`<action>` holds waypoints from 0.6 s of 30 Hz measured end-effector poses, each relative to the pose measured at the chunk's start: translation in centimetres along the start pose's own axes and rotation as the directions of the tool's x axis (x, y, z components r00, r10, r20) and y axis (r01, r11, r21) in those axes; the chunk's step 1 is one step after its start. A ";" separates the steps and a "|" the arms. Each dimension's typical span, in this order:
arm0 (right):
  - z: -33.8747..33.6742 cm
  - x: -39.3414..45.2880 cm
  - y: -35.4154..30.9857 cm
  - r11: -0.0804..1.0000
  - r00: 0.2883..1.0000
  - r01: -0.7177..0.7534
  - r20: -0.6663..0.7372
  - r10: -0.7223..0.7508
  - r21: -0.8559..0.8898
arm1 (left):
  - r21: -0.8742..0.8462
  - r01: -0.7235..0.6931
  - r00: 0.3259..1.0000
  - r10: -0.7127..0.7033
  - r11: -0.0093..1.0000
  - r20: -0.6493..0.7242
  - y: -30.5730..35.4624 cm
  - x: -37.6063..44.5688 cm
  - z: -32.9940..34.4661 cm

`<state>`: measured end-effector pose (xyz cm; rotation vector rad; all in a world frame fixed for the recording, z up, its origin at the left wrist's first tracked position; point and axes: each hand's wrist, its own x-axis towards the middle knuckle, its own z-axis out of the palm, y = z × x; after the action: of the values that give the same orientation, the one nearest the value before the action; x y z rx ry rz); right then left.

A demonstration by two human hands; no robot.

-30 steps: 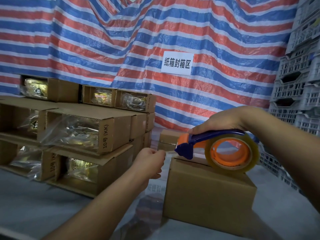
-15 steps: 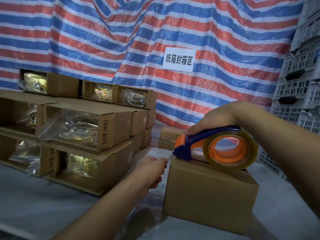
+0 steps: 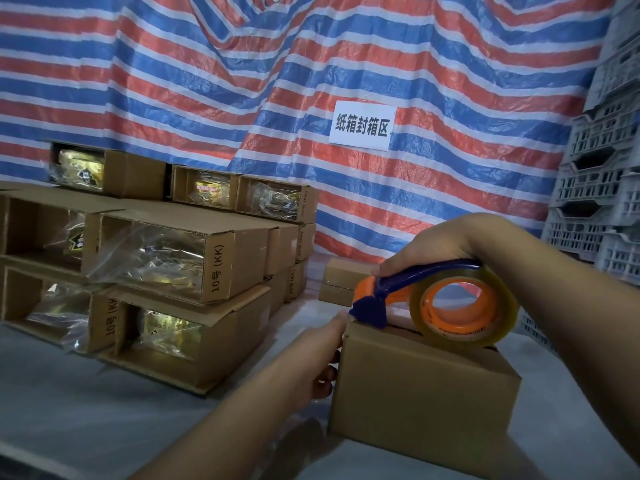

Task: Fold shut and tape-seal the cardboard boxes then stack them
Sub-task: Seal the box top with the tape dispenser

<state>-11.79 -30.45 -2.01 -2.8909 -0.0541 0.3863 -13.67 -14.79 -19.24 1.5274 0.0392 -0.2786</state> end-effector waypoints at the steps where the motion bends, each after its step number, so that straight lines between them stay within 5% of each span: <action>1: 0.0 0.1 0.0 1.000 1.000 -0.001 0.004 0.001 0.002 | 0.015 -0.008 1.000 0.009 1.000 -0.022 0.0 -0.2 0.2; 10: -0.2 0.2 0.2 1.000 1.000 -0.007 0.030 0.007 0.008 | 0.149 -0.285 0.957 0.290 0.947 -0.018 0.5 -0.1 -1.2; 14: -0.2 0.3 0.2 1.000 1.000 0.001 0.023 -0.001 0.003 | 0.181 -0.421 0.900 0.385 0.889 0.203 0.5 0.3 -2.2; 18: -0.3 0.5 0.3 1.000 1.000 -0.004 0.020 0.004 -0.004 | 0.296 -0.633 0.744 0.455 0.715 0.490 0.7 -0.2 -2.1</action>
<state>-11.27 -30.78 -1.90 -2.8920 -0.0519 0.4163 -13.38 -12.70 -18.62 1.8323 -0.8563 -0.0901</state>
